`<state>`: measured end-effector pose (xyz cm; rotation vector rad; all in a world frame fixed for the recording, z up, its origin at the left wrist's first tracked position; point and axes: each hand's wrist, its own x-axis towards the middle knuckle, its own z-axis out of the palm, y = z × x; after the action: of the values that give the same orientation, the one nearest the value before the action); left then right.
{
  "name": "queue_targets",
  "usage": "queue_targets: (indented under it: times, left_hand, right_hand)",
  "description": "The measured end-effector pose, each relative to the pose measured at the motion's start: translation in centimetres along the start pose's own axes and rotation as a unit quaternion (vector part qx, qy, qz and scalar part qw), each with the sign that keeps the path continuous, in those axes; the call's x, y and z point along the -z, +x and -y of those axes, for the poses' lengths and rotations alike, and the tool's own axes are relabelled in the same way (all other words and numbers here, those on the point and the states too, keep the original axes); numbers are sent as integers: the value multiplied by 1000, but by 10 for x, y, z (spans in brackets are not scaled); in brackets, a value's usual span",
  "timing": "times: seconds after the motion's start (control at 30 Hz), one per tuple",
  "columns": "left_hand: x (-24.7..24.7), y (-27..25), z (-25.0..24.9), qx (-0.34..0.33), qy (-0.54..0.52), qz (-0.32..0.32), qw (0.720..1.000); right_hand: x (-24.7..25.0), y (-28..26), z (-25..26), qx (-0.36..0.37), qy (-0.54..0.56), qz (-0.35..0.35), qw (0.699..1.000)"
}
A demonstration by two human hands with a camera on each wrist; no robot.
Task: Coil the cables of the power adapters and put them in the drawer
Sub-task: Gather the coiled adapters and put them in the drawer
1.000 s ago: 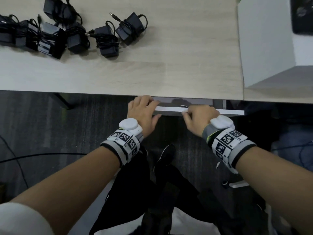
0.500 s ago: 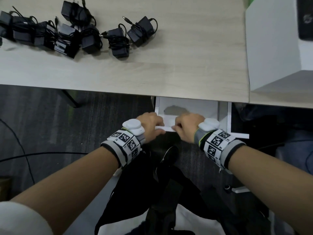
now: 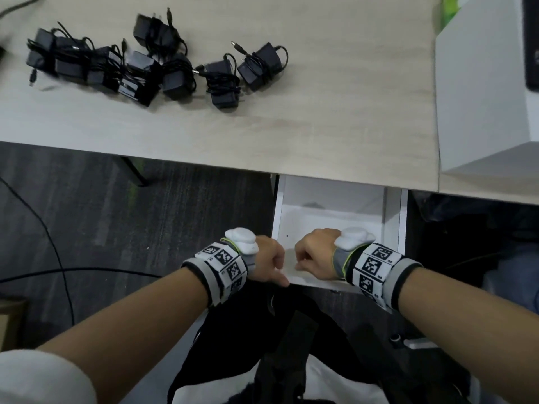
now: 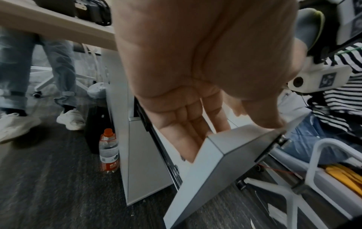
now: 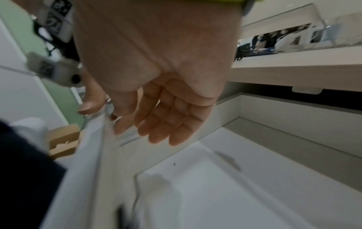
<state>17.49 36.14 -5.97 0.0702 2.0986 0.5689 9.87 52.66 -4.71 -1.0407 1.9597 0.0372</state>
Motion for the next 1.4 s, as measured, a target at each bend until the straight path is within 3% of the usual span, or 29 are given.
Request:
queue_targets:
  times: [0.1,0.23,0.33,0.43,0.5,0.57,0.73,0.87,0.97,1.07,1.27,1.4]
  left_hand:
    - [17,-3,11,8,-67,-50,996]
    - [63,-9,33,34,-159,-199,966]
    - [103,-19,46,58,-229,-328,915]
    - [133,-21,54,93,-303,-456,831]
    - [153,-17,58,116,-331,-508,787]
    - [173,-8,59,136,-350,-522,766]
    - [204,21,63,181,-325,-495,785]
    - [217,36,68,251,-314,-462,791]
    - [227,44,70,268,-326,-468,777]
    - [235,47,71,281,-304,-453,790]
    - [235,40,78,237,-322,-452,798]
    - [215,25,66,153,-352,-484,786]
  right_hand:
    - [24,12,-2,0,15,-64,998]
    - [78,27,-1,-3,32,-129,991]
    - [118,39,2,-22,73,-182,980]
    - [145,49,-1,-43,143,-274,950]
    - [168,60,-3,-61,161,-320,932]
    - [194,74,-3,-69,151,-356,919]
    - [232,110,-10,-114,135,-395,902]
    - [246,131,-15,-129,114,-348,922]
    - [252,142,-19,-119,83,-314,938]
    - [256,149,-23,-121,58,-305,943]
    - [251,150,-28,-180,30,-310,933]
    - [227,133,-28,-166,91,-327,926]
